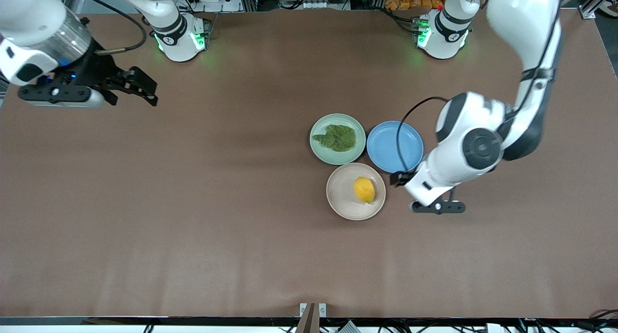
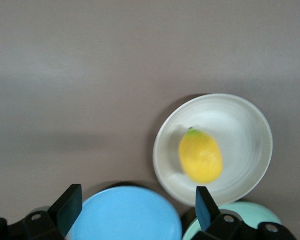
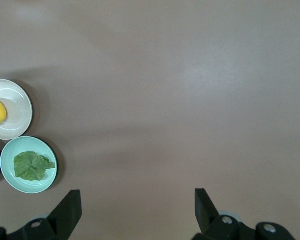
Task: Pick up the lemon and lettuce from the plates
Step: 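Lower the left gripper onto the lemon while the right gripper descends to lettuce, then lift the lemon with the left gripper while the right gripper grasps lettuce, then carry the lemon beside the plates while the right gripper carries lettuce away, then release the lemon and lettuce onto the table and raise both grippers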
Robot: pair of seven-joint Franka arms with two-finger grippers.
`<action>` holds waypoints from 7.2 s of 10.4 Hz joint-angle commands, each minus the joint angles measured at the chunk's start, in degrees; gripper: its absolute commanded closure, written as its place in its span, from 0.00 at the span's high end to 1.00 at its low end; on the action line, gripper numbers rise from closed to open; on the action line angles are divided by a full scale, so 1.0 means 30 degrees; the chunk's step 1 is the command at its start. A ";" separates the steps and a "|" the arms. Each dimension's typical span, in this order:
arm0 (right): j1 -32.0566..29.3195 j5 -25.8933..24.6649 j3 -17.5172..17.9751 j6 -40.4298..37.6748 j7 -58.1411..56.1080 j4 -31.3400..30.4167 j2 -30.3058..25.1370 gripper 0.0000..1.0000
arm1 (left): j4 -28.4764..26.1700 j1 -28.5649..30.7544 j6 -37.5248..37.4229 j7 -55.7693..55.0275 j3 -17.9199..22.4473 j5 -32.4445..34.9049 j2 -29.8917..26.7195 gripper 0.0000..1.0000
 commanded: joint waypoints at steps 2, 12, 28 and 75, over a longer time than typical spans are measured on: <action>0.0293 0.0302 0.0895 0.0679 0.0969 -0.0180 0.0793 1.00 | 0.1380 -0.1764 0.2508 -0.5863 0.0204 -0.0047 0.2350 1.00; 0.5325 -0.6219 0.6055 0.9318 1.7507 -0.0709 0.8434 1.00 | 0.1206 -0.2794 0.3333 -0.6783 0.0292 0.0653 0.4695 1.00; 1.0489 -1.6309 0.5323 1.1611 2.7662 0.3687 1.7847 0.97 | -0.1688 -0.0251 0.3421 -0.5532 0.0088 0.1565 0.0924 0.00; -0.3280 -0.2832 -0.1650 0.7868 -0.6000 -0.4548 0.5342 1.00 | -1.4138 0.7108 0.4593 0.4614 -0.1788 0.0192 -1.0558 1.00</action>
